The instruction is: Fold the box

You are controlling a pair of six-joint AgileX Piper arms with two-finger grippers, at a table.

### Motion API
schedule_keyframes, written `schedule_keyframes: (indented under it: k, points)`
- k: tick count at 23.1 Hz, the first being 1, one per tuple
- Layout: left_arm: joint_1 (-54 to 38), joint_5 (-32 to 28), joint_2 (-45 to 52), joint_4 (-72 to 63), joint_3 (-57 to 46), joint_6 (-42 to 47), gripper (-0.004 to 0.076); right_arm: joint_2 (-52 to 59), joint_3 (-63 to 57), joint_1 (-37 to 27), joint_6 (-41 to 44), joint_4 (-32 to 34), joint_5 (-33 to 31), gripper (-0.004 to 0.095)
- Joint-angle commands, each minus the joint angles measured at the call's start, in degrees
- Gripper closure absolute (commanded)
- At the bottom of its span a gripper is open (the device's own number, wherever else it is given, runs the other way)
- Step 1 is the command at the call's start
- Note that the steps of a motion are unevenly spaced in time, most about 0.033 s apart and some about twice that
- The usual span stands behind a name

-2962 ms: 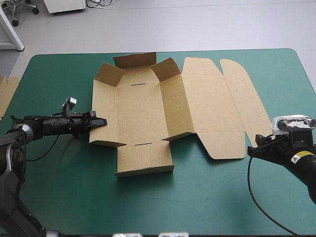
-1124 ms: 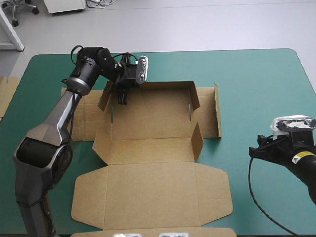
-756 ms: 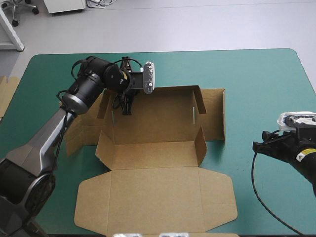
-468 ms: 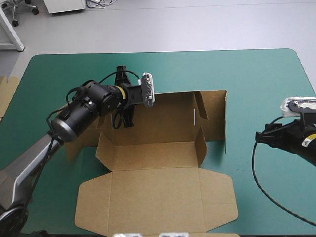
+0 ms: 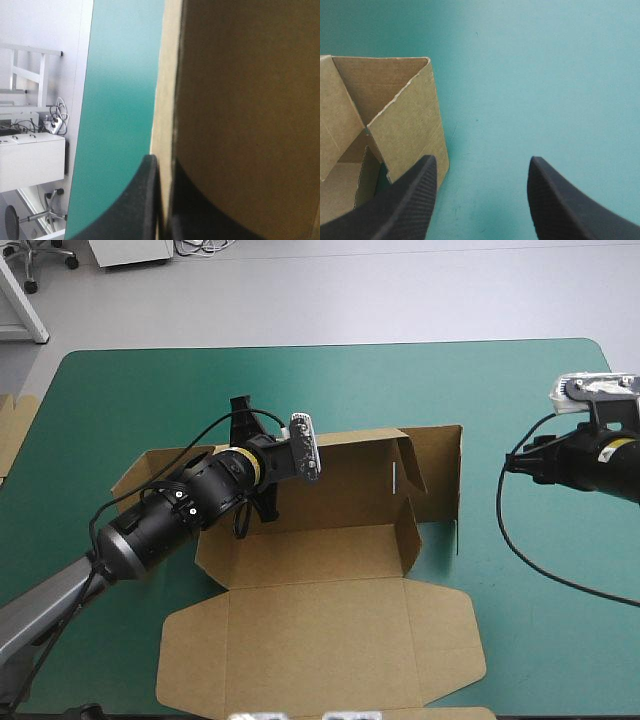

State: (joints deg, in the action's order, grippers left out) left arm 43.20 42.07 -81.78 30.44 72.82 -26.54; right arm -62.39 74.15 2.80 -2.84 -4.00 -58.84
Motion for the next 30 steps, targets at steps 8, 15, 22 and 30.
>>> schedule_keyframes:
  k: [8,15,22,30]
  points:
    - [0.89,-0.32,2.13,1.57,1.04,5.53,0.0734,-7.82,11.08,-0.38,-2.31,-3.15,-1.27,0.0399]
    - [3.64,-13.44,1.74,32.18,-1.91,19.36,0.0734,-15.42,20.10,-0.38,-2.76,-2.77,-2.06,0.0399]
    - [3.20,-16.55,-2.05,44.53,-1.91,29.79,0.0734,-21.96,29.04,-0.38,-2.62,-3.02,-2.80,0.0399]
    - [3.76,-12.83,-2.79,50.32,-4.10,46.15,0.0734,-26.60,30.72,-3.46,-3.31,-7.15,-1.78,0.0399]
